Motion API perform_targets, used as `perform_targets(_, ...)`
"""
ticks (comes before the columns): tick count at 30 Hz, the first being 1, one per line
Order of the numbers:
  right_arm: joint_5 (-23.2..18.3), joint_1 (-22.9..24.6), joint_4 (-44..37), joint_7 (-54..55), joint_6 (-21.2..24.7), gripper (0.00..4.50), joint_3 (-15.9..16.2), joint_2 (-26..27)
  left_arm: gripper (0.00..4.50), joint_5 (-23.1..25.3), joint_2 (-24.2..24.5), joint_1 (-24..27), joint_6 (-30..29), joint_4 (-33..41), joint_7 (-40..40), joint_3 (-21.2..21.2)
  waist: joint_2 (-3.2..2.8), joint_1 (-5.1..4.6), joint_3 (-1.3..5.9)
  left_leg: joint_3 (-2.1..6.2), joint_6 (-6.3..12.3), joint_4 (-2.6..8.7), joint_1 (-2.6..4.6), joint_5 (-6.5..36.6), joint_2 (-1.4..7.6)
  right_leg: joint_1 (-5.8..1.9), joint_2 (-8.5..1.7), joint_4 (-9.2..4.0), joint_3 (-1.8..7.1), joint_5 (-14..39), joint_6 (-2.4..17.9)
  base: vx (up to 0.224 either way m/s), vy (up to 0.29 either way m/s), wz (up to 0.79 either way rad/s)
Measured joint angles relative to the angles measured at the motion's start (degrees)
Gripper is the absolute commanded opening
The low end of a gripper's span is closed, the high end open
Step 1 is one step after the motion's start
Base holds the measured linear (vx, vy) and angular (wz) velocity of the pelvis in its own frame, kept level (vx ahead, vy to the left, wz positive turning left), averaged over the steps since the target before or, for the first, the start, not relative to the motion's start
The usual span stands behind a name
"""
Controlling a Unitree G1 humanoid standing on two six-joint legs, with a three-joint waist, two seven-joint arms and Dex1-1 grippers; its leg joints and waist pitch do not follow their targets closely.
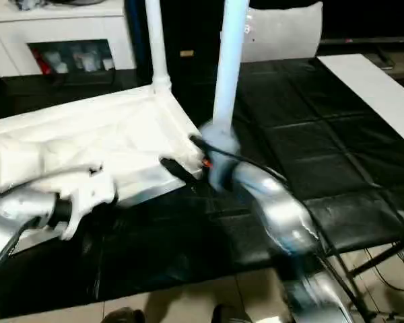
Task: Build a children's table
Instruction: Rotate table base
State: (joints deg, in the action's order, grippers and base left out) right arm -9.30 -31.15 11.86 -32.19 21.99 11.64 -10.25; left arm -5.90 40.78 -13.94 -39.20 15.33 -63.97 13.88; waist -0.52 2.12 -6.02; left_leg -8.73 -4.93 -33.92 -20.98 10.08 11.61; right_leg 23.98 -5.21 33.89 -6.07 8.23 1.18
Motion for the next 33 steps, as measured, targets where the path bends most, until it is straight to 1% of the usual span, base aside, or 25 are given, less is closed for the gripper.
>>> perform_targets(3,2.10,-4.60,9.74,3.09,-4.01,4.50,0.20,2.72,1.05,0.15,1.63,0.67,-3.79,2.10,0.86,0.66,0.16,-0.30,-0.38,0.01,0.00,0.00,-0.03,0.00,-0.04,0.10,0.03,0.08,0.10,0.00,0.00,0.000,0.000,0.00)
perform_targets(5,2.91,-7.61,15.41,6.70,-6.22,4.50,-0.41,4.60,1.05,1.24,2.19,0.95,-5.30,2.45,1.89,1.08,0.16,-0.31,-0.46,0.01,0.00,0.01,-0.06,0.00,-0.04,0.15,0.05,0.10,0.12,0.00,0.00,0.000,0.000,0.00)
perform_targets(6,2.90,-9.45,19.26,10.09,-7.89,4.50,-1.98,6.35,1.05,2.24,2.63,1.19,-5.91,2.51,2.90,1.21,0.21,-0.31,-0.52,-0.02,0.00,0.02,-0.05,0.00,-0.03,0.18,0.06,0.15,0.17,0.00,0.00,0.000,0.000,0.00)
perform_targets(8,2.94,-11.66,23.58,14.98,-10.01,4.50,-3.99,7.68,1.05,3.18,2.77,1.44,-6.57,2.56,4.20,1.23,0.23,-0.07,-0.54,-0.02,0.00,0.02,-0.12,0.00,-0.04,0.19,0.06,0.15,0.19,0.00,0.00,0.000,0.000,0.00)
perform_targets(9,2.85,-13.13,26.65,19.03,-11.46,4.50,-5.76,8.61,1.05,3.74,2.77,1.73,-6.97,2.71,5.24,1.22,0.23,0.10,-0.54,-0.08,-0.01,0.01,-0.11,0.00,-0.06,0.18,0.06,0.18,0.31,0.00,0.00,0.000,0.000,0.00)
perform_targets(10,2.73,-14.15,28.44,21.74,-11.90,4.50,-7.17,8.98,1.05,4.06,2.77,1.79,-7.16,2.94,5.87,1.22,0.24,0.27,-0.54,-0.09,-0.01,0.01,-0.14,0.00,-0.10,0.17,0.06,0.17,0.38,0.01,-0.01,0.000,0.000,0.00)
perform_targets(12,1.37,-15.83,31.90,25.40,-13.42,4.50,-10.52,9.05,1.05,4.44,2.69,1.77,-7.72,3.51,7.39,1.16,0.26,0.61,-0.54,-0.13,0.00,0.01,-0.15,0.00,-0.20,0.11,0.05,0.18,0.61,0.06,-0.09,0.000,0.000,0.00)
perform_targets(13,-0.07,-16.90,33.93,27.05,-14.34,4.50,-12.89,8.90,1.05,4.35,2.57,1.69,-8.16,3.64,8.12,0.97,0.26,0.77,-0.53,-0.14,0.01,0.01,-0.15,0.01,-0.30,0.08,0.00,0.19,0.70,0.04,-0.06,0.000,0.000,0.00)
perform_targets(14,-0.75,-17.40,34.78,28.01,-14.89,4.50,-14.03,8.68,1.05,4.32,2.21,1.70,-8.22,4.01,8.32,1.02,0.26,0.88,-0.53,-0.16,0.02,0.01,-0.17,0.01,-0.35,0.07,-0.03,0.19,0.75,0.04,-0.06,0.000,0.000,0.00)
perform_targets(16,-2.35,-19.22,38.41,29.46,-16.98,4.50,-16.15,8.08,1.05,4.37,1.32,1.56,-8.28,4.05,9.76,1.01,0.29,0.94,-0.52,-0.27,0.04,0.02,-0.23,0.02,-0.39,0.09,-0.04,0.20,0.80,0.05,-0.06,0.000,0.000,0.00)
perform_targets(18,-3.25,-21.09,42.64,30.21,-19.29,4.50,-17.92,6.32,1.05,4.52,0.98,1.05,-8.23,4.04,10.97,1.01,0.29,1.31,-0.52,-0.37,0.03,0.02,-0.32,0.02,-0.39,0.13,-0.04,0.23,0.76,0.06,-0.07,0.000,0.000,0.00)
perform_targets(20,-3.52,-21.78,44.89,30.87,-20.57,4.50,-19.09,4.64,1.05,4.87,0.87,0.66,-8.01,4.02,11.94,0.90,0.29,1.58,-0.52,-0.43,0.03,0.02,-0.36,0.01,-0.38,0.13,-0.04,0.25,0.76,0.09,-0.11,0.000,0.000,0.00)
perform_targets(22,-3.41,-22.01,46.70,31.66,-22.10,4.50,-20.23,3.09,1.05,5.13,0.47,0.33,-7.53,3.31,12.71,0.56,0.32,1.55,-0.51,-0.44,0.04,0.01,-0.40,0.01,-0.39,0.13,-0.06,0.25,0.75,0.10,-0.12,0.000,0.000,0.00)
perform_targets(24,-3.40,-22.42,48.16,32.07,-22.84,4.50,-21.25,1.65,1.05,5.27,-0.99,-0.31,-6.89,2.08,14.07,0.55,0.35,1.48,-0.50,-0.44,0.04,-0.02,-0.43,0.01,-0.40,0.14,-0.07,0.25,0.76,0.09,-0.11,0.000,0.000,0.00)
perform_targets(27,-3.26,-22.79,50.40,32.31,-24.73,4.50,-21.99,-1.62,1.05,5.61,-4.99,-1.73,-5.40,-1.07,18.10,0.32,0.37,1.46,-0.50,-0.47,0.05,-0.06,-0.56,0.00,-0.39,0.23,-0.07,0.26,0.76,0.08,-0.11,0.000,0.000,0.00)
perform_targets(29,-2.90,-22.82,51.33,32.32,-26.03,4.50,-22.03,-3.84,1.05,5.62,-7.18,-1.89,-4.63,-2.53,20.72,-0.63,0.37,1.50,-0.50,-0.47,0.06,-0.09,-0.76,-0.01,-0.38,0.39,-0.08,0.29,0.74,0.09,-0.11,0.000,0.000,0.00)
perform_targets(31,-2.19,-22.82,51.53,32.40,-27.31,4.50,-22.55,-6.29,1.05,5.46,-8.23,-1.83,-3.53,-3.73,22.70,-2.17,0.39,1.40,-0.48,-0.48,0.21,-0.27,-1.30,-0.11,-0.36,0.96,-0.07,0.50,0.74,0.07,-0.08,0.000,0.000,0.00)
perform_targets(32,-2.08,-22.82,51.56,32.46,-27.62,4.50,-22.60,-6.81,1.05,5.47,-8.75,-1.80,-2.84,-3.98,23.46,-2.86,0.39,1.25,-0.48,-0.49,0.22,-0.34,-1.38,-0.11,-0.35,1.08,-0.07,0.58,0.76,0.07,-0.09,0.000,0.000,0.00)
perform_targets(33,-1.88,-22.77,51.81,32.22,-28.23,4.50,-22.66,-7.87,1.05,4.80,-10.37,-1.38,-1.22,-4.65,24.95,-5.19,0.36,1.08,-0.48,-0.52,0.23,-0.35,-1.40,-0.11,-0.34,1.14,-0.06,0.59,0.77,0.07,-0.09,0.000,0.000,0.00)
